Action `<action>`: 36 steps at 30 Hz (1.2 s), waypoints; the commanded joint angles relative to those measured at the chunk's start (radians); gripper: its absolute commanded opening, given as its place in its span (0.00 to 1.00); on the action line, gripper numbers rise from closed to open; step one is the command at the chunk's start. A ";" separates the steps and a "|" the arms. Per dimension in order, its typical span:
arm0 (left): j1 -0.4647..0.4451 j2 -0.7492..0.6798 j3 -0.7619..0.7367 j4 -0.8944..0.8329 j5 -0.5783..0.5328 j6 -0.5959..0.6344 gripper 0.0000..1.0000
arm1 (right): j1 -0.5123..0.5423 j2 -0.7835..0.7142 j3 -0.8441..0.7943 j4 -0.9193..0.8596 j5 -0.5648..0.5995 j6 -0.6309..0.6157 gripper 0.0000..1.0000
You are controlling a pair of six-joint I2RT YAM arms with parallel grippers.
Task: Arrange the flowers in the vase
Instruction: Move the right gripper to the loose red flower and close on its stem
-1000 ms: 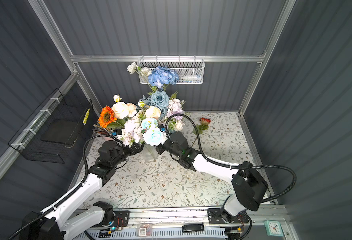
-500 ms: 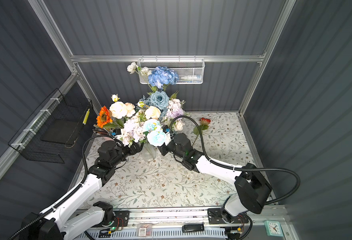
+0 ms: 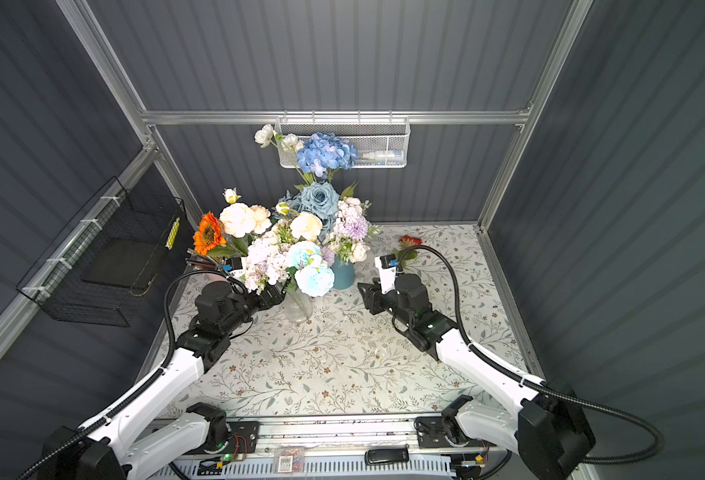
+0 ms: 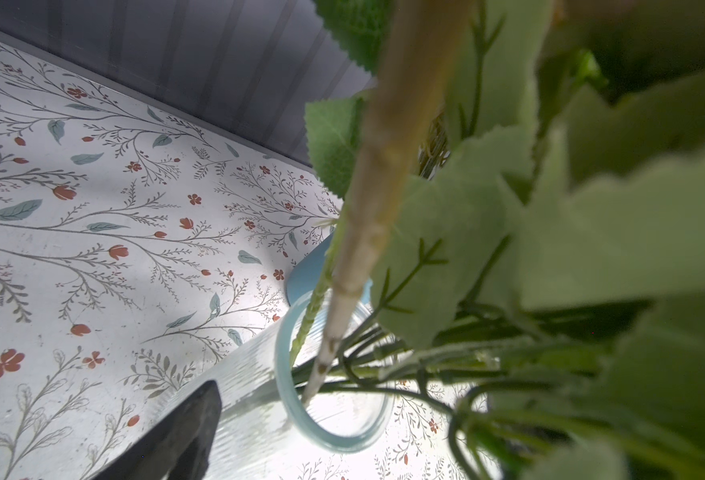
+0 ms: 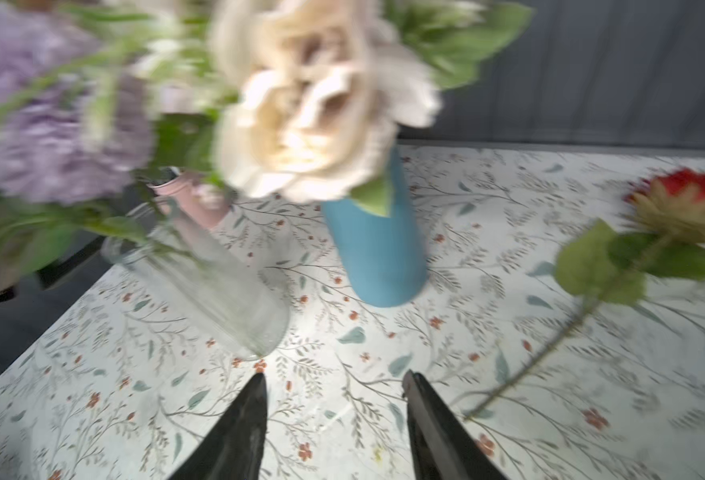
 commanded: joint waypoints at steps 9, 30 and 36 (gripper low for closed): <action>0.001 0.002 0.026 0.010 0.011 0.039 1.00 | -0.250 0.318 0.251 -0.302 0.039 0.175 0.61; 0.001 0.056 0.009 0.052 0.064 0.036 1.00 | -0.361 0.827 0.638 -0.383 -0.052 0.335 0.42; 0.002 0.074 0.012 0.069 0.072 0.029 1.00 | -0.361 0.902 0.709 -0.427 -0.026 0.361 0.40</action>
